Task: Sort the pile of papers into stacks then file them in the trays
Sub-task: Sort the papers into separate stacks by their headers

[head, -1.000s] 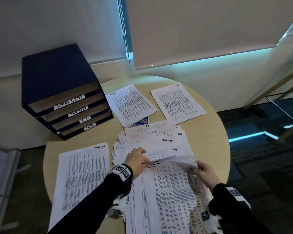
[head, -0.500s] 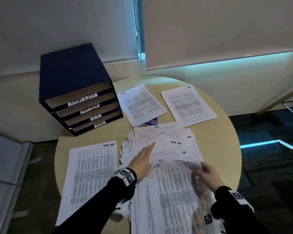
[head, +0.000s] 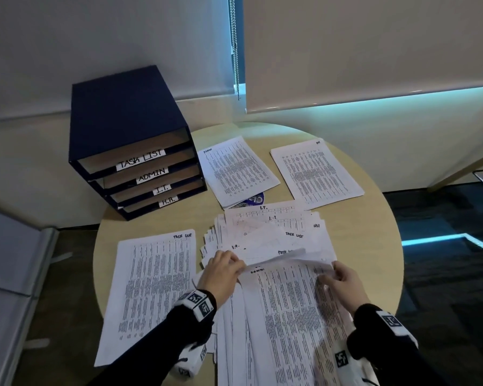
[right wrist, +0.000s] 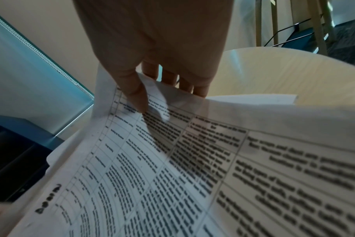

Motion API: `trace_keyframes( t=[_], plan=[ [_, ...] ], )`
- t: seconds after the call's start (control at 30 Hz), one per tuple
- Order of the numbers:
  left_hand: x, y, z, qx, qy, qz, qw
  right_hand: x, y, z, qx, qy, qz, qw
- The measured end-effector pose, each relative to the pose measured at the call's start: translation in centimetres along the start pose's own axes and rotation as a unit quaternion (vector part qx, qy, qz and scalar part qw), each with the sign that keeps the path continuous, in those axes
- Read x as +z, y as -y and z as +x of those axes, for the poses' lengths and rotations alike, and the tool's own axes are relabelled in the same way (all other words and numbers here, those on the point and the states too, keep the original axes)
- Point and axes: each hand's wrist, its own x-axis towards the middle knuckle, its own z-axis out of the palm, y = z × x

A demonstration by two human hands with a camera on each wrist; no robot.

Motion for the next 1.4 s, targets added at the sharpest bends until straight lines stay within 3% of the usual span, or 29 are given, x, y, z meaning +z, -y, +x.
trace_keyframes(
  t=[0.13, 0.27, 0.43, 0.73, 1.0, 1.2, 1.27, 1.4],
  plan=[
    [1.1, 0.4, -1.8, 0.015, 0.047, -0.042, 0.998, 0.6, 0.0, 0.9, 0.016, 0.011, -0.003, 1.0],
    [0.9, 0.3, -1.6, -0.013, 0.036, -0.03, 0.999, 1.1, 0.6, 1.0, 0.014, 0.003, 0.0, 1.0],
    [-1.4, 0.3, 0.3, -0.037, 0.136, -0.008, 0.99, 1.1, 1.3, 0.7, 0.002, 0.027, 0.008, 1.0],
    [-0.6, 0.1, -1.7, 0.02, 0.04, 0.016, 0.999, 0.7, -1.0, 1.5, 0.026, 0.034, -0.003, 0.999],
    [0.2, 0.4, -1.5, 0.019, 0.057, 0.003, 0.998, 0.4, 0.3, 0.0, 0.001, 0.037, -0.017, 0.999],
    [-0.1, -0.3, -0.8, 0.138, 0.039, 0.018, 0.99, -0.5, 0.1, -0.5, 0.033, 0.015, 0.031, 0.999],
    [-0.1, -0.3, -0.8, 0.109, 0.047, -0.005, 0.993, -0.6, 0.1, -0.6, 0.033, 0.012, 0.037, 0.999],
    [-1.1, 0.4, 1.1, -0.06, 0.005, -0.096, 0.994, -0.2, -0.8, 0.4, 0.043, 0.008, 0.036, 0.998]
  ],
)
